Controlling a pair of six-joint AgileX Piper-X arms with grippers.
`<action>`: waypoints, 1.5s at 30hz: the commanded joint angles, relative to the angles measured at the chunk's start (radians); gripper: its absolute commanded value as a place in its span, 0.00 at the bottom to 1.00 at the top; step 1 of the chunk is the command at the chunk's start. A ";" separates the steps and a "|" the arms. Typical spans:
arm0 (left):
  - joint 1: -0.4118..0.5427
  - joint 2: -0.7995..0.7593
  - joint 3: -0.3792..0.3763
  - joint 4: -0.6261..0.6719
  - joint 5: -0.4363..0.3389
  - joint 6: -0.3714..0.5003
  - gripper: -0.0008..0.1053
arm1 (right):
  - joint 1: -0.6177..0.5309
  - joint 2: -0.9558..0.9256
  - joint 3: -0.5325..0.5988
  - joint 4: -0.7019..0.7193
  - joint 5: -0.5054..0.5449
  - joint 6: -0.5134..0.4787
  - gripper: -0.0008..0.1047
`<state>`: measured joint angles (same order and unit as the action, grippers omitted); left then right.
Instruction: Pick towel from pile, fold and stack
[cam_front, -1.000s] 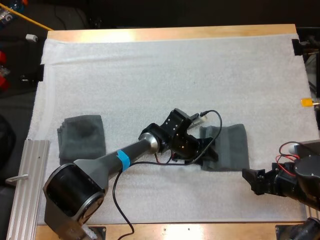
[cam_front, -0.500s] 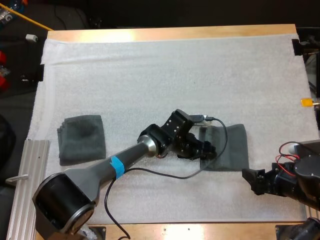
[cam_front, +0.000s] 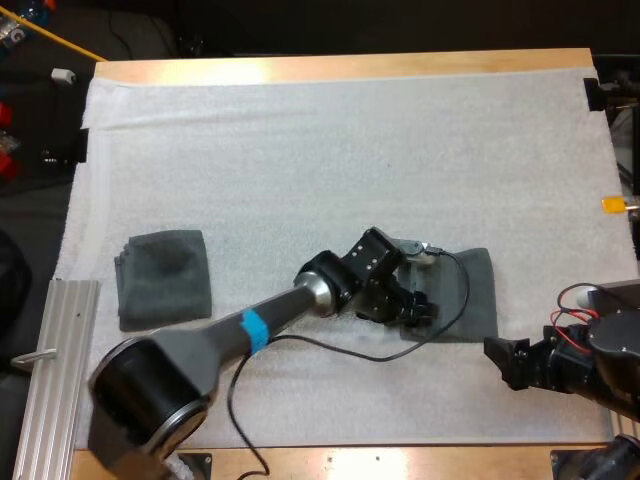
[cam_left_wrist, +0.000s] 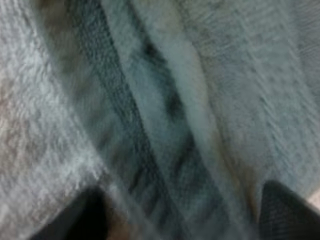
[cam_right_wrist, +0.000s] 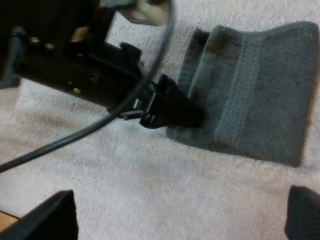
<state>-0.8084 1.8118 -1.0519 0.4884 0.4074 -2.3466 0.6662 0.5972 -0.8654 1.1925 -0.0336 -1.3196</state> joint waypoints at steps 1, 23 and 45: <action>-0.018 0.027 -0.022 0.022 0.025 0.001 0.62 | 0.002 -0.001 -0.008 0.001 0.007 0.010 0.77; -0.060 -0.017 -0.138 0.206 -0.180 0.202 0.01 | 0.002 -0.001 -0.008 0.001 0.007 0.017 0.77; 0.472 -0.432 -0.141 0.627 -0.472 0.733 0.01 | 0.002 -0.001 -0.008 0.001 0.007 0.015 0.77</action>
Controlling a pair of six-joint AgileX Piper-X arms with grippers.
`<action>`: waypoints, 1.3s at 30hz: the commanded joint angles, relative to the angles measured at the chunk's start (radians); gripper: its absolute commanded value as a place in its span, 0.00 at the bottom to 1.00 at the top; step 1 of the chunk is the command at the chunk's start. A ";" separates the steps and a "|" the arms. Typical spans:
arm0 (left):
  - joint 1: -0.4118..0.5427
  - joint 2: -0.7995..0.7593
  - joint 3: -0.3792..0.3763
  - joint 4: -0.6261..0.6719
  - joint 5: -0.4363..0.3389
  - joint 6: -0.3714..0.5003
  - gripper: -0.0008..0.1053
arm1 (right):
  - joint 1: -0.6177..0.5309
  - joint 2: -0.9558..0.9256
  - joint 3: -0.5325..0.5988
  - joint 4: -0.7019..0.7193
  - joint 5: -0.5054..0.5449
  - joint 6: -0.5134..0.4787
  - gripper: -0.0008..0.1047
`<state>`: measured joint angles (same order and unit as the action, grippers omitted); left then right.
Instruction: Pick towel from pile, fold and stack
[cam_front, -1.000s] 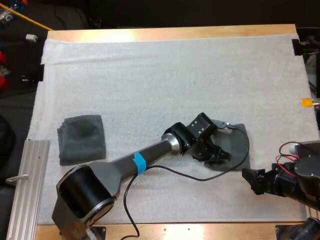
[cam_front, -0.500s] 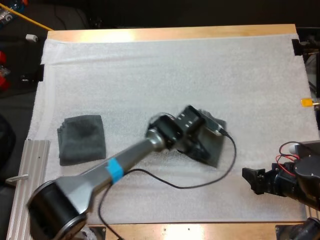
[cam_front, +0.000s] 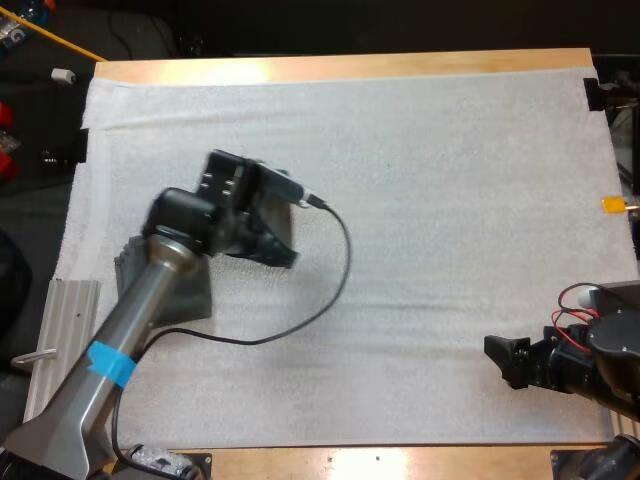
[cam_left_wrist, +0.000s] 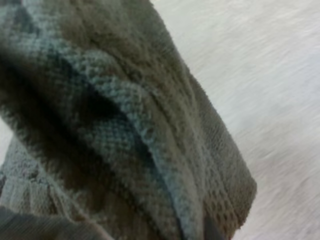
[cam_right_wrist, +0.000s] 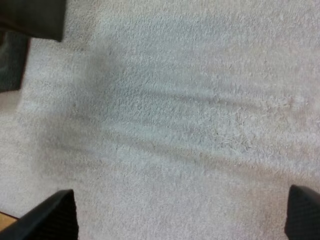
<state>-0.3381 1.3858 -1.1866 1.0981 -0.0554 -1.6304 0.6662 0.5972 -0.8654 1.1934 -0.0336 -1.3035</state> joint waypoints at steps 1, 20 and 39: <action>0.033 -0.006 -0.006 0.033 -0.009 0.039 0.01 | 0.002 -0.001 -0.008 0.000 0.007 -0.001 0.77; 0.377 -0.006 0.121 0.103 -0.029 0.125 0.01 | 0.002 -0.001 -0.008 0.000 0.007 -0.001 0.77; 0.420 -0.006 0.192 0.074 -0.192 0.088 0.56 | 0.002 -0.001 -0.008 -0.007 -0.041 -0.001 0.77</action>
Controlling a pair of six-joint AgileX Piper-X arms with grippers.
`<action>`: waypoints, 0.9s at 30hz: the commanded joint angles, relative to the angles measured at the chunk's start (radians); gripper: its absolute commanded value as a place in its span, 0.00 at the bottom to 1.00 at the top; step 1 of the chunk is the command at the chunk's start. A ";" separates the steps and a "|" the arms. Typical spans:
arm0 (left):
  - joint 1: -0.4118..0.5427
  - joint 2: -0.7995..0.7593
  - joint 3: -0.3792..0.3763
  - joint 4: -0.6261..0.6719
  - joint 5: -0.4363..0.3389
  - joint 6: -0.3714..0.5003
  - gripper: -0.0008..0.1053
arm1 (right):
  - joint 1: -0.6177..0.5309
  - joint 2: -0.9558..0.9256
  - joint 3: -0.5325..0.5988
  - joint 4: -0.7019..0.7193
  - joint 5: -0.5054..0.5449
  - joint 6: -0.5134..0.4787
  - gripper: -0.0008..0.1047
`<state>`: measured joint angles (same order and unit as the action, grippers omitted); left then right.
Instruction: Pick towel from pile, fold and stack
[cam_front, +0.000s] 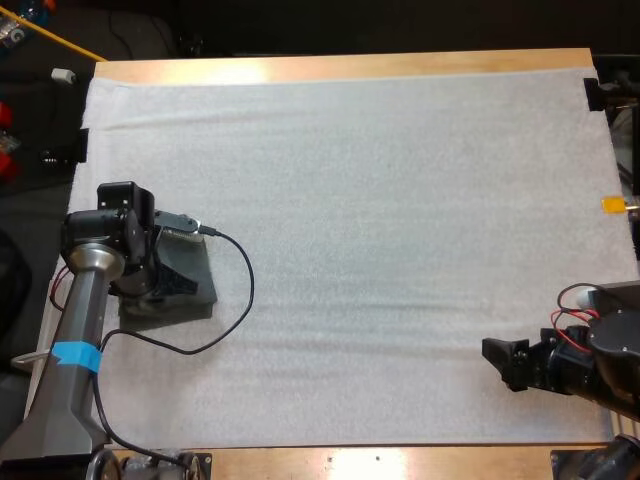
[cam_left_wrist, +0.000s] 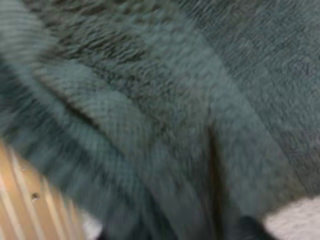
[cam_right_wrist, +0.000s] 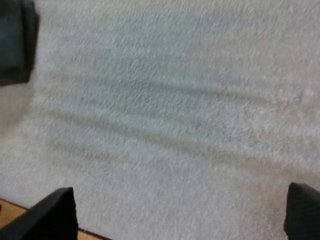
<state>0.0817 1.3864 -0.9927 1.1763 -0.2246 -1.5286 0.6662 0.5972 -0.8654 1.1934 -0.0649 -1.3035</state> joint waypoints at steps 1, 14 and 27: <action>0.000 -0.006 -0.002 -0.004 -0.040 -0.023 0.62 | 0.002 -0.001 -0.008 -0.012 -0.022 -0.001 0.77; 0.010 -0.021 -0.023 -0.032 0.090 -0.106 0.64 | 0.002 -0.001 -0.008 -0.232 -0.183 -0.001 0.77; 0.113 0.106 0.098 -0.167 0.243 -0.150 0.64 | 0.002 -0.001 -0.008 -0.240 -0.321 0.012 0.77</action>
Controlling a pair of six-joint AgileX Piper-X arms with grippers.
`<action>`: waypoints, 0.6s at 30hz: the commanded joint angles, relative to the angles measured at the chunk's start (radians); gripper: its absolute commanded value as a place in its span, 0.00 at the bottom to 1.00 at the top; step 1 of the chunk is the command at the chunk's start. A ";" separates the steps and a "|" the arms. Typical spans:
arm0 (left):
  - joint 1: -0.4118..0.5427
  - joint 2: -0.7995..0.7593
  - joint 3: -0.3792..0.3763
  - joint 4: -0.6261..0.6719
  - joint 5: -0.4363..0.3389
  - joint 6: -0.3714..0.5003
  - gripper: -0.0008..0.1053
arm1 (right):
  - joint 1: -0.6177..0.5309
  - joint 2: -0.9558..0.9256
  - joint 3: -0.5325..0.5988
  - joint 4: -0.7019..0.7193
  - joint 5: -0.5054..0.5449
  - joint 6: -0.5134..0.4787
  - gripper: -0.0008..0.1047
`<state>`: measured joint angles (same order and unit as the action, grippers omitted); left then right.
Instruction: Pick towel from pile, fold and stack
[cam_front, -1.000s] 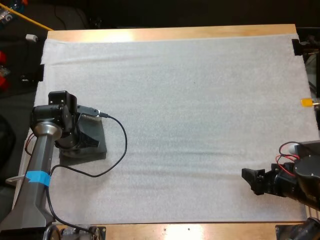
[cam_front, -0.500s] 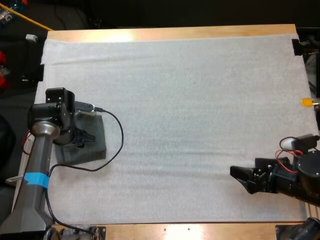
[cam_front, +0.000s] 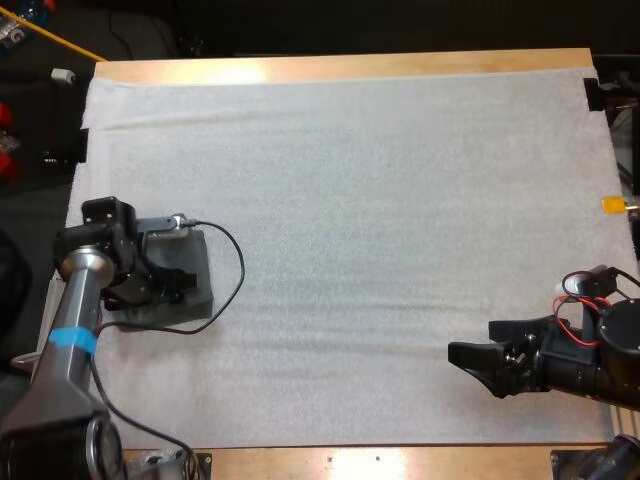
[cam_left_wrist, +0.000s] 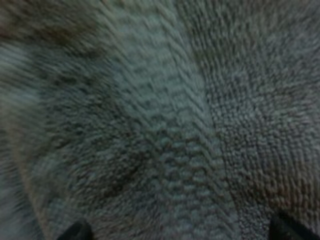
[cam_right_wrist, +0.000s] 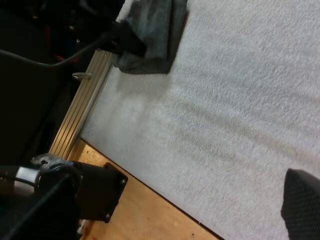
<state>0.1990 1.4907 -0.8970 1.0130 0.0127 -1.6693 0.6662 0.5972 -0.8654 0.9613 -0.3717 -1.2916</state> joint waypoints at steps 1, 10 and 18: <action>-0.004 0.022 0.002 -0.004 0.006 -0.009 0.64 | 0.002 -0.001 -0.008 -0.008 -0.014 0.011 0.77; -0.004 0.042 -0.039 -0.013 0.038 -0.017 0.64 | 0.002 -0.001 -0.008 -0.022 -0.014 0.034 0.77; -0.004 0.019 -0.183 -0.047 0.074 -0.040 0.64 | 0.002 -0.001 -0.008 -0.021 -0.014 0.034 0.77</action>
<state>0.1990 1.5201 -1.0726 0.9683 0.0747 -1.6982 0.6662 0.5972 -0.8654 0.9460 -0.3729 -1.2564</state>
